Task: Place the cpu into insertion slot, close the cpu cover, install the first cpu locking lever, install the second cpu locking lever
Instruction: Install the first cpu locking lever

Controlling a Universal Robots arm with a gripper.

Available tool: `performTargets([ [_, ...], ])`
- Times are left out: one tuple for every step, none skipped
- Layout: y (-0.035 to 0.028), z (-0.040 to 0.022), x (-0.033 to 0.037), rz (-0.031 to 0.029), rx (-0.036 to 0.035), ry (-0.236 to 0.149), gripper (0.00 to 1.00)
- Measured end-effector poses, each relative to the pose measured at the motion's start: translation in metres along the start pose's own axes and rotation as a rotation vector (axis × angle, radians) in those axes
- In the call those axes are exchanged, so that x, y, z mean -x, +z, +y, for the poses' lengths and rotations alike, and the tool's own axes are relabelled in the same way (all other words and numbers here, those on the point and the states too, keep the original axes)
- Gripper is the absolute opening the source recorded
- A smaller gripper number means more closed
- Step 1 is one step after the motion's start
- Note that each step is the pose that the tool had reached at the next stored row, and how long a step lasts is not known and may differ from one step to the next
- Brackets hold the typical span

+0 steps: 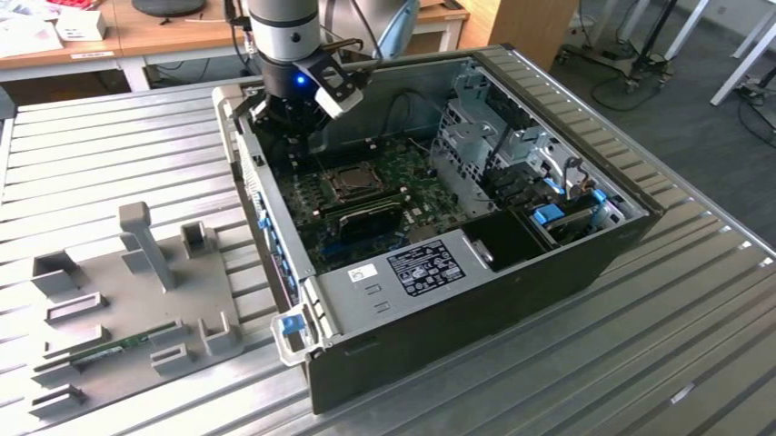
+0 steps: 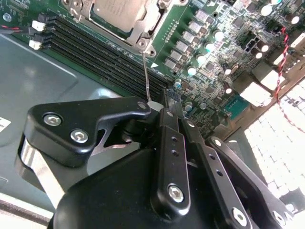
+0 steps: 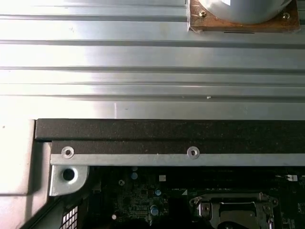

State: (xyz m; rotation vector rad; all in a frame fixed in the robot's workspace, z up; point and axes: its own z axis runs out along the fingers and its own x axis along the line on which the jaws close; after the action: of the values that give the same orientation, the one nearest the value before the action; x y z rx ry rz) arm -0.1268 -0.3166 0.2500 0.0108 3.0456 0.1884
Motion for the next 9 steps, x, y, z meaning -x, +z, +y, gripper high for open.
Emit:
performTargets([
  [0.0001,0.0000,0.0003,-0.0001,0.0002,0.000,0.10],
  [0.0002,0.0000,0.0008,0.0000,0.0003,0.000,0.10],
  [0.0002,0.0000,0.0014,0.0001,0.0003,0.000,0.10],
  [0.0004,0.0000,0.0023,0.0001,0.0004,0.000,0.10],
  [0.0006,-0.0001,0.0032,0.0000,0.0005,0.000,0.10],
  [0.0007,0.0000,0.0044,0.0000,0.0006,0.000,0.10],
  [0.0014,-0.0001,0.0099,0.0001,0.0005,0.000,0.10],
  [0.0015,-0.0001,0.0109,0.0000,0.0005,0.000,0.10],
  [0.0017,-0.0001,0.0120,0.0001,0.0005,0.000,0.10],
])
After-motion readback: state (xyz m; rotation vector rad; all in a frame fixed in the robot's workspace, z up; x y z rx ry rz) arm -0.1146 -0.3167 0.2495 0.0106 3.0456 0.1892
